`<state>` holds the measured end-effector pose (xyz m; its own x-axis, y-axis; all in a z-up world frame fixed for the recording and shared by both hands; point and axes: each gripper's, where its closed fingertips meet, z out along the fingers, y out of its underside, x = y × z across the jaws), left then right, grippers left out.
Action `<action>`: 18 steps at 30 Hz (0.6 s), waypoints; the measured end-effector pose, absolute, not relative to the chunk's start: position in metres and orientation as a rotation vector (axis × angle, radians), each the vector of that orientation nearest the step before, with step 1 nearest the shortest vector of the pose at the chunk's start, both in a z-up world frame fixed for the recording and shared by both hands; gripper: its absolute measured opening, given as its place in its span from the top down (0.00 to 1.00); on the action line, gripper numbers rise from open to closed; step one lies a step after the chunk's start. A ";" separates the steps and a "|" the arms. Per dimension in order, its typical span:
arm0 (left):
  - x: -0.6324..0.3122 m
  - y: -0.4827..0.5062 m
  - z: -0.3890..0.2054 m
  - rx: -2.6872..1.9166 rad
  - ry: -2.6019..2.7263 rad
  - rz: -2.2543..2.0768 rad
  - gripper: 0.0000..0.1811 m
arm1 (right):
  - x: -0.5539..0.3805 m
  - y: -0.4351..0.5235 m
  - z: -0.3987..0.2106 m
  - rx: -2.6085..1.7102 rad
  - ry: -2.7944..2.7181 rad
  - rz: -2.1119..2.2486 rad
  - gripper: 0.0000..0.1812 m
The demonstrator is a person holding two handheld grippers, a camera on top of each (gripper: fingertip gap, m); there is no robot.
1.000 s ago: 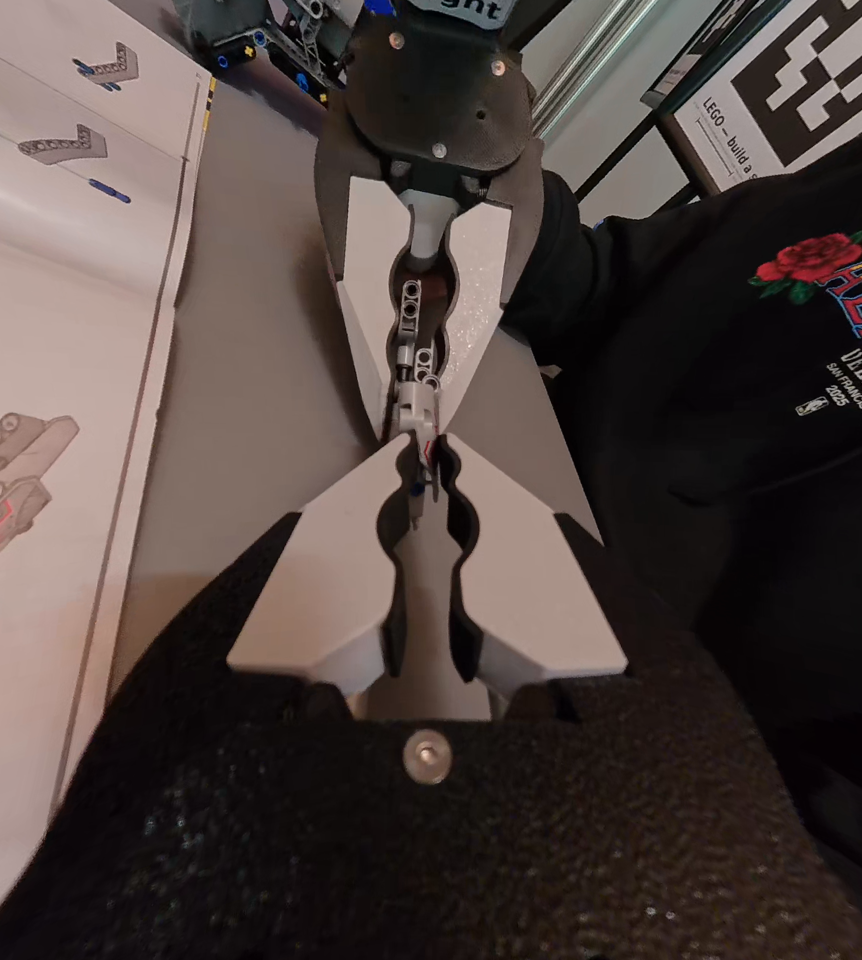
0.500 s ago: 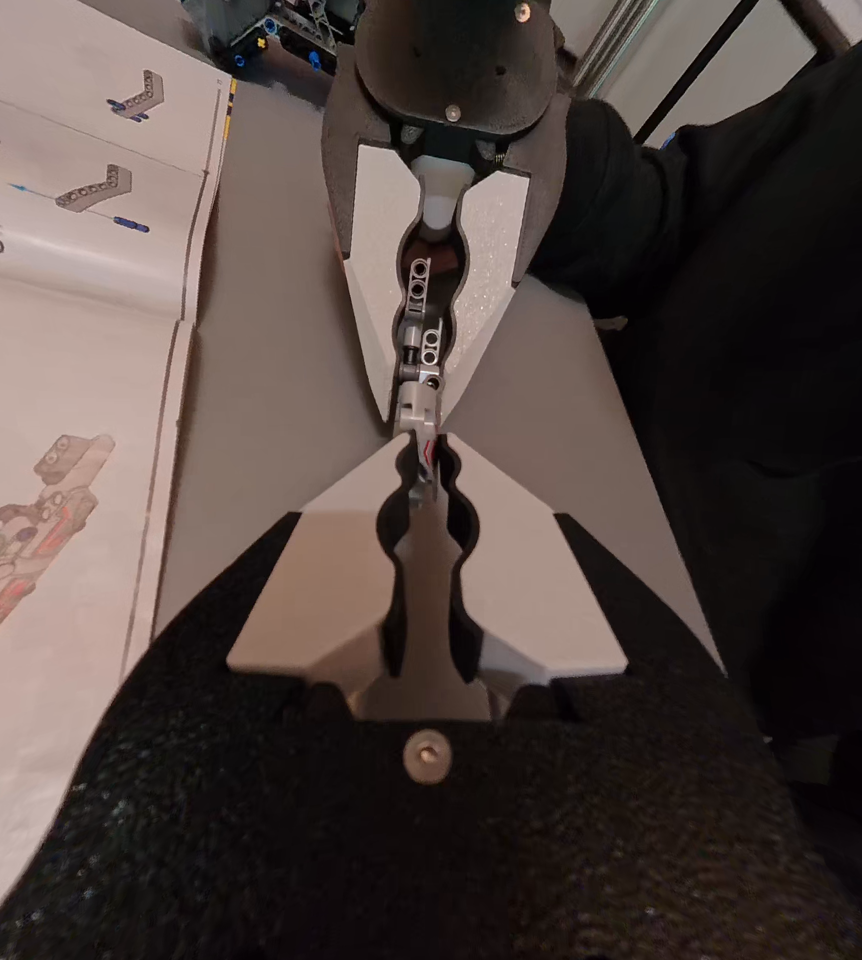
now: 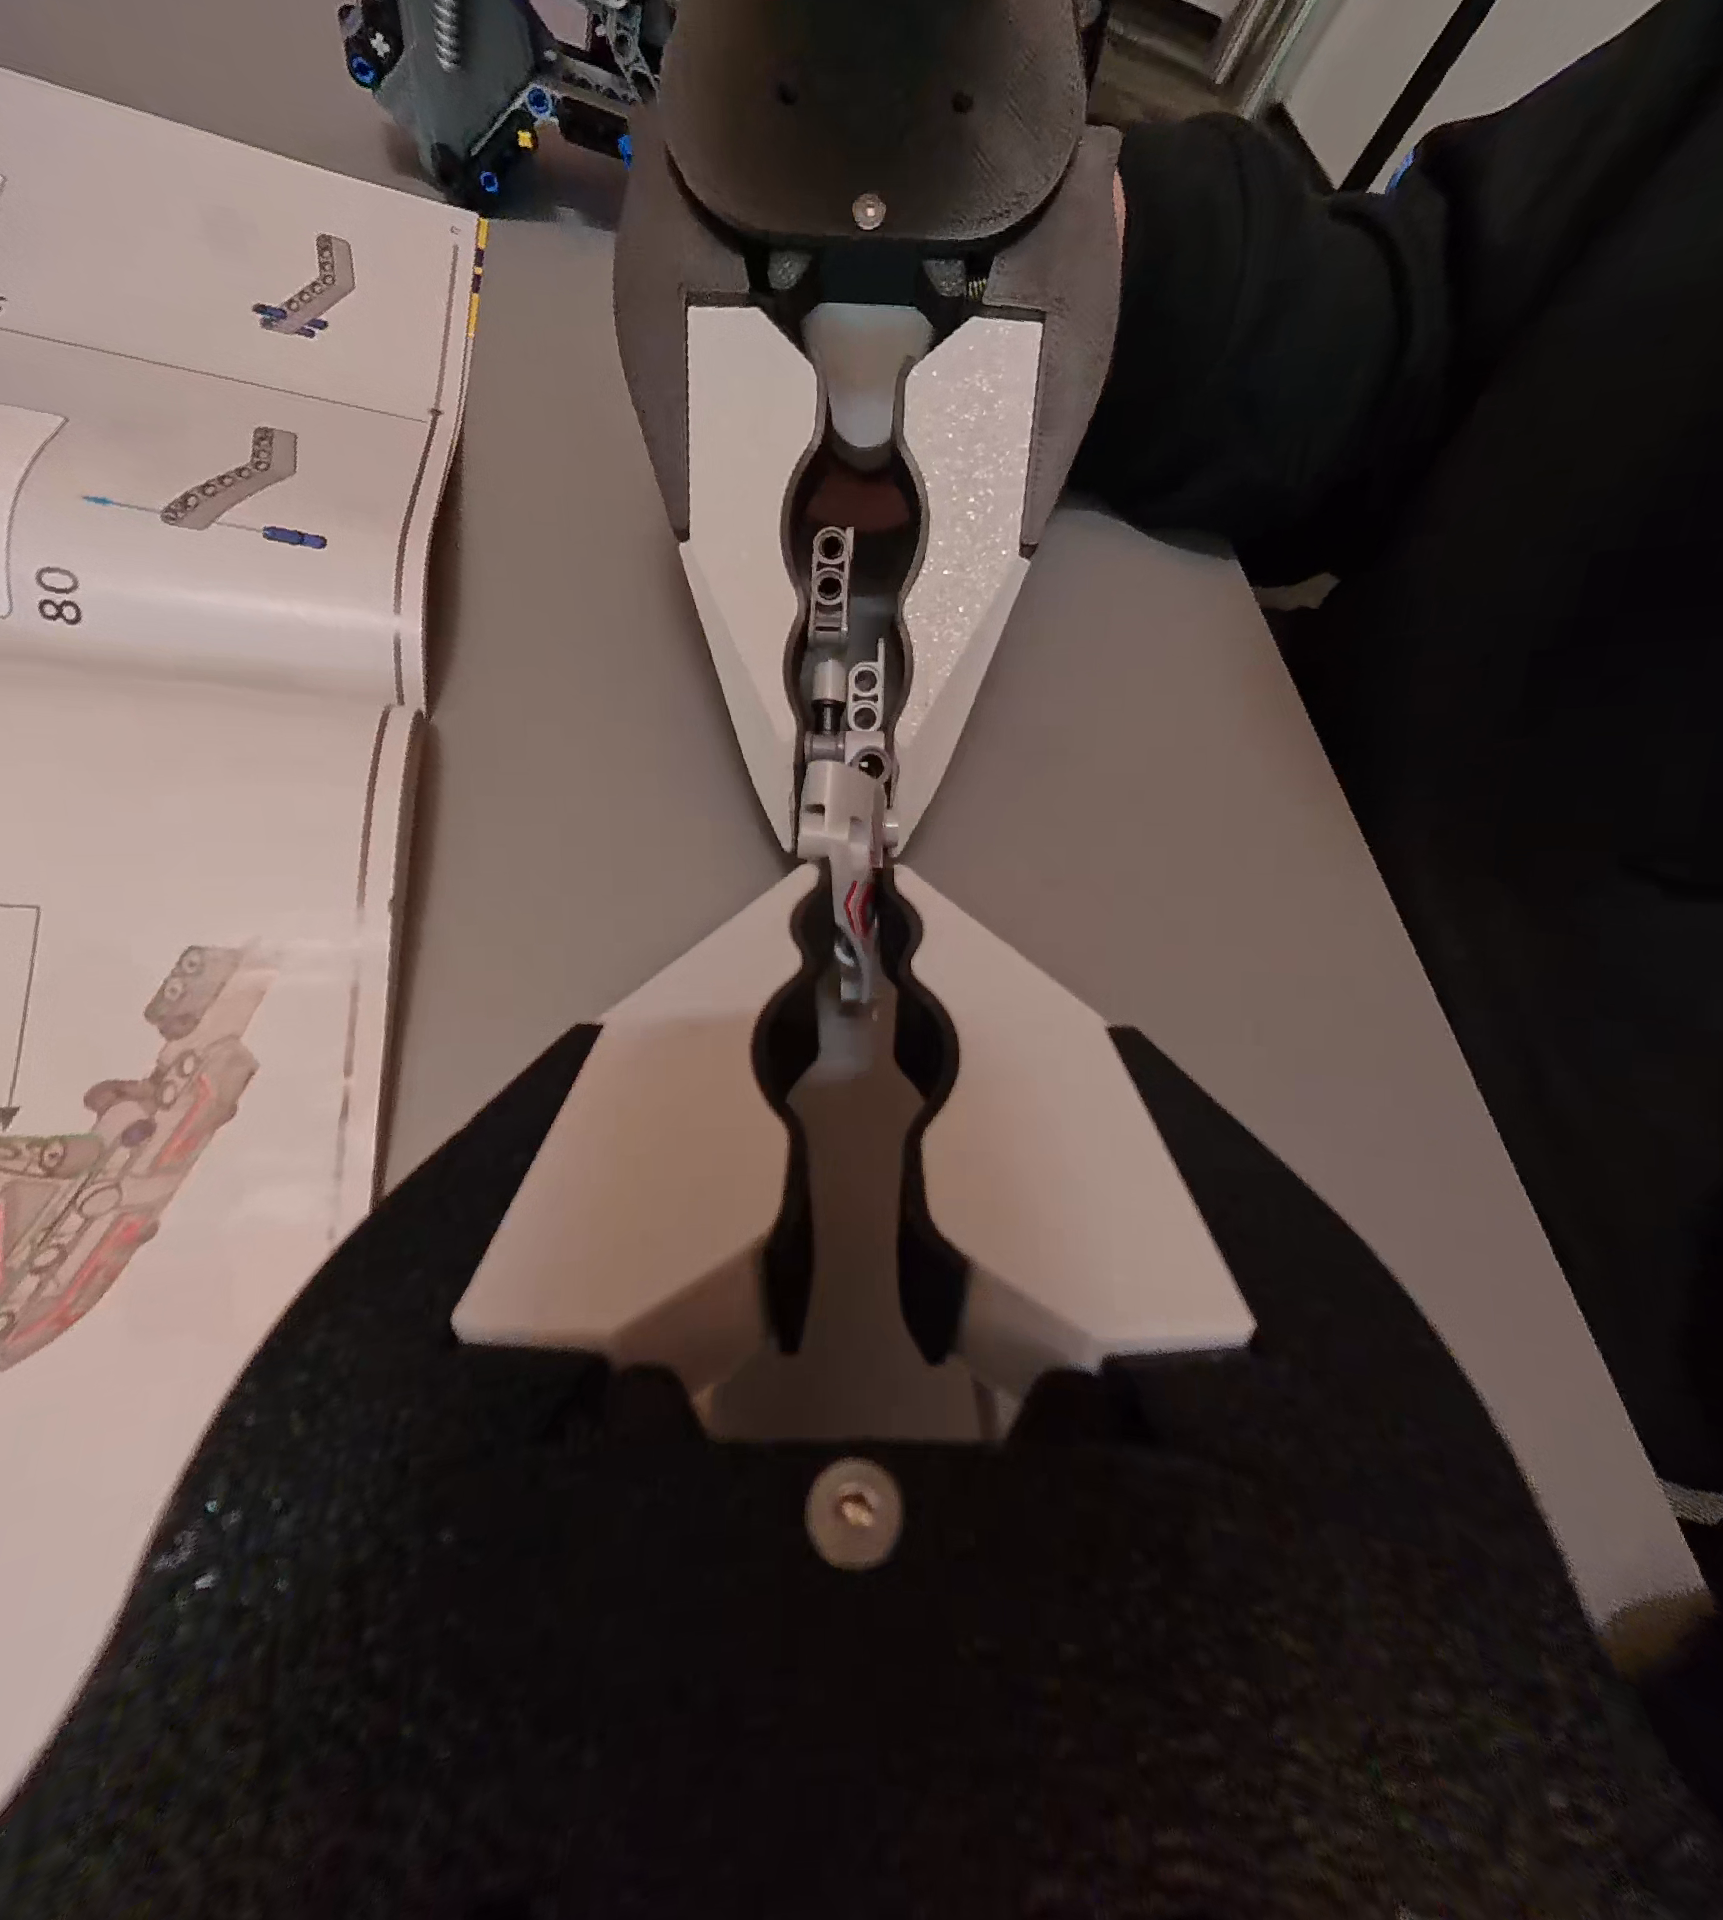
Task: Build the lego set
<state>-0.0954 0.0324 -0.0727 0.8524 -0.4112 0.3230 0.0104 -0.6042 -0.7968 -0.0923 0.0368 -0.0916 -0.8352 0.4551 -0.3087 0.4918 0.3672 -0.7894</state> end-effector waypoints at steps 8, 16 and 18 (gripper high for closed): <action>-0.083 0.037 -0.072 -2.176 0.348 -0.484 0.98 | -0.085 0.041 -0.096 0.818 2.682 -1.472 0.92; -0.073 0.043 -0.082 -2.289 0.444 -0.383 0.98 | -0.082 0.052 -0.106 0.818 2.836 -1.392 0.86; -0.072 0.045 -0.087 -2.311 0.467 -0.355 0.98 | -0.086 0.056 -0.108 0.834 2.884 -1.371 0.81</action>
<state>-0.0715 0.0451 -0.0868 0.8955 -0.4299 0.1149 -0.2251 -0.6604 -0.7163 -0.0855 0.0561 -0.1082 -0.8606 0.5044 -0.0706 0.3731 0.5299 -0.7616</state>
